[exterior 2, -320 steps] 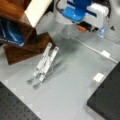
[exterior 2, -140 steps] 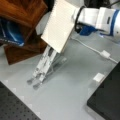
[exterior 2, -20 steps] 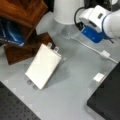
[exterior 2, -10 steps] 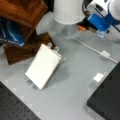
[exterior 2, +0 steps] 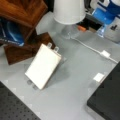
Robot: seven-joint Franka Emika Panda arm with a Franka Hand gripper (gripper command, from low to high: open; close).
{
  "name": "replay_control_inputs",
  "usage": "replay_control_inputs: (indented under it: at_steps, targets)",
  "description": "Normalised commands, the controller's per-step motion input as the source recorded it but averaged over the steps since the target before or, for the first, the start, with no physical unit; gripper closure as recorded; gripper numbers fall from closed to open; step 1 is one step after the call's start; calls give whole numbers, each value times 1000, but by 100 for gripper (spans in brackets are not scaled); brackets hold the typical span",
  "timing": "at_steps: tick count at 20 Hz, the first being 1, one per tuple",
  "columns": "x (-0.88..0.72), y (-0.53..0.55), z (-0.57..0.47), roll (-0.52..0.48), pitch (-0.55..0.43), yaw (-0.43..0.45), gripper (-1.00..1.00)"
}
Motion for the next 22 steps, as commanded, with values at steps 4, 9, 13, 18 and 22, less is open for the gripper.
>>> replay_control_inputs:
  at_steps: [4, 9, 13, 18, 22]
  targets:
    - [77, -33, -206, 370, -72, 61, -100]
    - [-28, -6, -254, 314, -194, 19, -100]
    - [-165, 70, -219, 280, -268, 24, -100]
    - [-279, 114, -183, 236, -236, 25, 100]
    - [-337, 112, -207, 145, -228, 34, 100]
